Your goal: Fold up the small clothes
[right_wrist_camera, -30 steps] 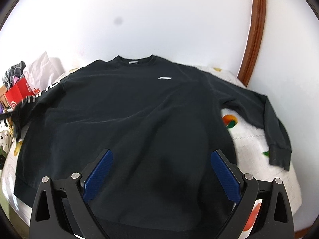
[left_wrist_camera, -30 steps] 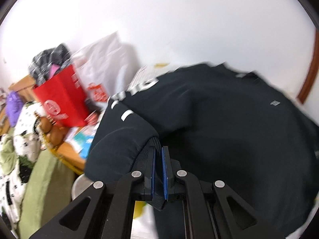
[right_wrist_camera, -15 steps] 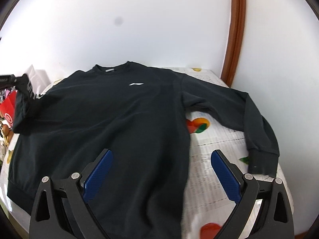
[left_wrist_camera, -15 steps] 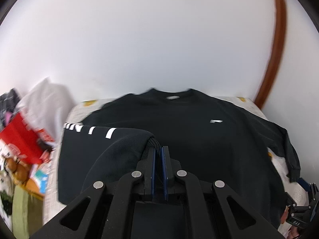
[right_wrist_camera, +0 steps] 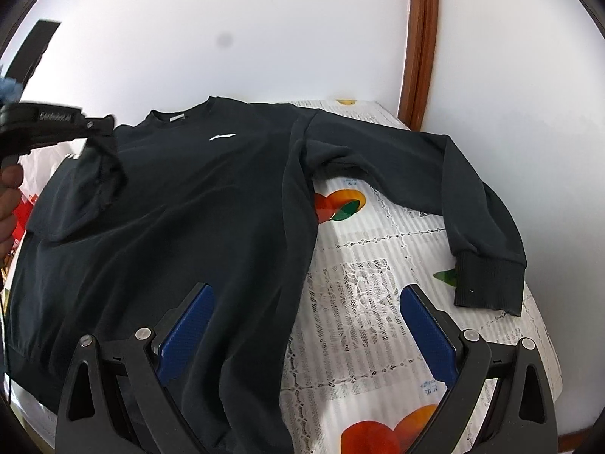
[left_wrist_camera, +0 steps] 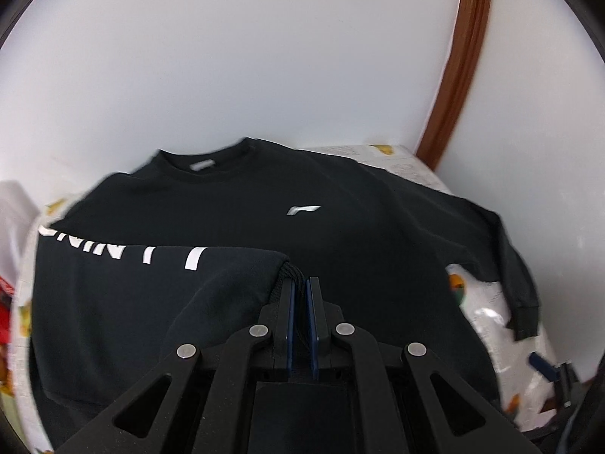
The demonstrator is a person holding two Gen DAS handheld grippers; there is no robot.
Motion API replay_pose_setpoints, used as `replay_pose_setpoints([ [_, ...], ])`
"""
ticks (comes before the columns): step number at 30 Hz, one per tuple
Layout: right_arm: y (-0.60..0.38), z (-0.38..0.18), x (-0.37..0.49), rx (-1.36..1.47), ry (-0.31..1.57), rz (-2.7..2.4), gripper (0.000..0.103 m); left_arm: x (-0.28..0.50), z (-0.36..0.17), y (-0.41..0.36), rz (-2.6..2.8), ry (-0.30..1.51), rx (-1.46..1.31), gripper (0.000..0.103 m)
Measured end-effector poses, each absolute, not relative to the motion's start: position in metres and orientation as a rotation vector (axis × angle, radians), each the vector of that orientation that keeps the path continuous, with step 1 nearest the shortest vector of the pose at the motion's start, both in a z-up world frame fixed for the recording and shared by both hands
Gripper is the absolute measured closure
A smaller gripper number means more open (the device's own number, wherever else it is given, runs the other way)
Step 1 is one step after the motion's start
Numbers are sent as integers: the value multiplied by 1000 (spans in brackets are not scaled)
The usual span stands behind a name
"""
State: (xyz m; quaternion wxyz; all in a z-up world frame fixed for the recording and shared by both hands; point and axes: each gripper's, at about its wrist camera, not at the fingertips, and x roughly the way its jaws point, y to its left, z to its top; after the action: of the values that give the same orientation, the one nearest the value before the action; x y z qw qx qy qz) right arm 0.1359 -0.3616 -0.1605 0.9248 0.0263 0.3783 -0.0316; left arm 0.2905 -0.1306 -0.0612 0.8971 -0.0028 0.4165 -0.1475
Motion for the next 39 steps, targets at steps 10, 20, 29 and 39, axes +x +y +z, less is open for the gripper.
replay_pose_setpoints([
  [10,-320,-147,152,-26,752,18,5,275,-50,-72,-298,790,-15,62],
  [20,-263,-143,209,-48,771,107,27,263,-86,74,-10,821,-34,52],
  [29,-242,-175,279,-12,875,134,46,267,-154,170,178,928,-67,52],
  [39,-238,-194,315,13,905,72,87,307,-177,178,98,933,-82,65],
])
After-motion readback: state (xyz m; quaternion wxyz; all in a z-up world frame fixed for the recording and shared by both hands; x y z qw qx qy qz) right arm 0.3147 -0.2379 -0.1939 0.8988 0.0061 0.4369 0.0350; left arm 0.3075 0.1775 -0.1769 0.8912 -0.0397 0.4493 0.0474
